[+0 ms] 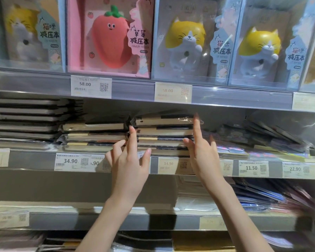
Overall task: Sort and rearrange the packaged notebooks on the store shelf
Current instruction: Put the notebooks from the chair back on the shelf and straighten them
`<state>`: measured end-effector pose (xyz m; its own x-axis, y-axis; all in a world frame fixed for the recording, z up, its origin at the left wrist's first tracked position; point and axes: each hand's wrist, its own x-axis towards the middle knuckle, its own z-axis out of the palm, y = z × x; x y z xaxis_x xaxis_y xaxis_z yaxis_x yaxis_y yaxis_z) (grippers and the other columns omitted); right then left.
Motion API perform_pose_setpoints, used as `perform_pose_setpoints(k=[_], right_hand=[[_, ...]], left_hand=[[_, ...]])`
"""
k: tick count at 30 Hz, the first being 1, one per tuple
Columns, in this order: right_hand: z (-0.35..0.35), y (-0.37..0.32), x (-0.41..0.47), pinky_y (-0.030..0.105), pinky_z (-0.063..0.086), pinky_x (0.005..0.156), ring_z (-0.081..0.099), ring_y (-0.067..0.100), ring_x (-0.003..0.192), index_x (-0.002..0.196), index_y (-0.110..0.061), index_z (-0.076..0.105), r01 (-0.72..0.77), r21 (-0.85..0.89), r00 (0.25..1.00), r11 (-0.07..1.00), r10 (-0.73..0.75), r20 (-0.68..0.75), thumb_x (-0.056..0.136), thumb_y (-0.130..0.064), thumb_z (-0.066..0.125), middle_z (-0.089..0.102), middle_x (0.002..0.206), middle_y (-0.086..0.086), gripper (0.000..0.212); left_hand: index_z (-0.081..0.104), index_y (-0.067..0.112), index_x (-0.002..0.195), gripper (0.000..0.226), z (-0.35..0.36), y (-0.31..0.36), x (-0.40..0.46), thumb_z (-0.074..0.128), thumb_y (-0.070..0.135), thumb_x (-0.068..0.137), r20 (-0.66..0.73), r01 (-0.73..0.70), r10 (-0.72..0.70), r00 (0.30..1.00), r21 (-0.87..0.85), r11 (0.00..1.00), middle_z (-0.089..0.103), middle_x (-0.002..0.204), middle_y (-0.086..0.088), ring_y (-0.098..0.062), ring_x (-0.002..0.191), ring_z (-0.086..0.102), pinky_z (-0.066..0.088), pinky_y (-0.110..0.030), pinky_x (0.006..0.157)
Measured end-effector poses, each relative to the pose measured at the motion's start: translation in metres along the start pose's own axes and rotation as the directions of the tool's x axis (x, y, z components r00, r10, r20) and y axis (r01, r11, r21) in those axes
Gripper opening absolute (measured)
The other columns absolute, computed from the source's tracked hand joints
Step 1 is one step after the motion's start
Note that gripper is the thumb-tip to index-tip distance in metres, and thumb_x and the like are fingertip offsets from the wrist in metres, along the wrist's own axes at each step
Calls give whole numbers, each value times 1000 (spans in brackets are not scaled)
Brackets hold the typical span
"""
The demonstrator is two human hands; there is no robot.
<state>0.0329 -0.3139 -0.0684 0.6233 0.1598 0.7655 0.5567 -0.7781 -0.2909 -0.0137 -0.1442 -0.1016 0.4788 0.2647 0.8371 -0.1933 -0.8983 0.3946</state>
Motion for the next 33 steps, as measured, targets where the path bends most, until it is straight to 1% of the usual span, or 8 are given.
perform_pose_setpoints(k=[3, 6, 10, 14, 21, 25, 28, 33], right_hand=[[5, 4, -4, 53, 24, 109, 40, 38, 129, 147, -30, 3, -3, -62, 989, 998, -6, -148, 95, -50, 29, 29, 150, 16, 61], [10, 2, -4, 49, 12, 115, 4, 30, 144, 148, -23, 4, 45, -151, 958, 988, -86, -275, 97, -51, 20, -5, 155, 6, 60], [22, -2, 12, 48, 5, 114, -12, 17, 143, 148, -20, 3, 102, -291, 954, 951, -177, -243, 96, -53, 17, -6, 153, -7, 63], [30, 4, 14, 49, 8, 114, -9, 14, 143, 149, -22, 0, 88, -317, 950, 944, -175, -258, 94, -54, 22, -3, 153, -10, 67], [30, 4, 15, 49, 10, 114, 5, 20, 143, 148, -19, 6, 82, -344, 952, 935, -176, -252, 96, -54, 16, 2, 154, -6, 63], [27, 0, 11, 53, 14, 113, 11, 26, 142, 146, -18, 20, 91, -249, 948, 964, -161, -274, 97, -52, 17, 22, 153, 6, 59], [24, -10, 3, 56, 19, 111, 17, 28, 139, 139, -15, 32, 84, -149, 943, 985, -127, -307, 97, -46, 26, 35, 147, 12, 53], [26, -31, -20, 48, 30, 108, 34, 28, 128, 127, -6, 50, 198, -162, 914, 967, -241, -326, 89, -22, 54, 48, 135, 14, 41]], left_hand=[[47, 14, 133, 48, -14, 4, -4, 44, 33, 89, -111, -16, 16, 994, 0, 1000, 68, 89, -1, -17, 103, 42, 24, -31, 87], [53, 15, 127, 38, -18, 12, 3, 47, 22, 90, -247, -129, 138, 959, 53, 990, 60, 122, -6, -21, 113, 43, 30, -34, 95], [24, 21, 146, 54, 6, 15, 30, 30, 42, 96, -13, -265, 275, 961, 234, 935, 23, 153, -8, -26, 141, 15, 7, -51, 114], [8, 22, 147, 60, 25, 3, 37, 17, 52, 96, 42, -295, 299, 953, 340, 893, 11, 155, -6, -26, 142, 8, 6, -52, 113], [14, 21, 147, 60, 22, 6, 40, 22, 52, 96, 80, -286, 275, 958, 333, 898, 14, 155, -8, -27, 142, 10, 10, -51, 114], [6, 32, 147, 54, 11, -4, 29, 22, 46, 97, 72, -253, 246, 967, 127, 959, 3, 156, 3, -16, 144, -1, -1, -41, 116], [28, 25, 143, 48, -5, -27, 18, 32, 33, 96, -48, -100, 97, 994, -70, 993, 24, 152, 3, -10, 142, 12, 14, -36, 116], [42, 13, 134, 43, -33, -68, 20, 45, 27, 93, -123, 65, -68, 990, -23, 998, 36, 140, -6, -18, 131, 27, 27, -34, 109]])
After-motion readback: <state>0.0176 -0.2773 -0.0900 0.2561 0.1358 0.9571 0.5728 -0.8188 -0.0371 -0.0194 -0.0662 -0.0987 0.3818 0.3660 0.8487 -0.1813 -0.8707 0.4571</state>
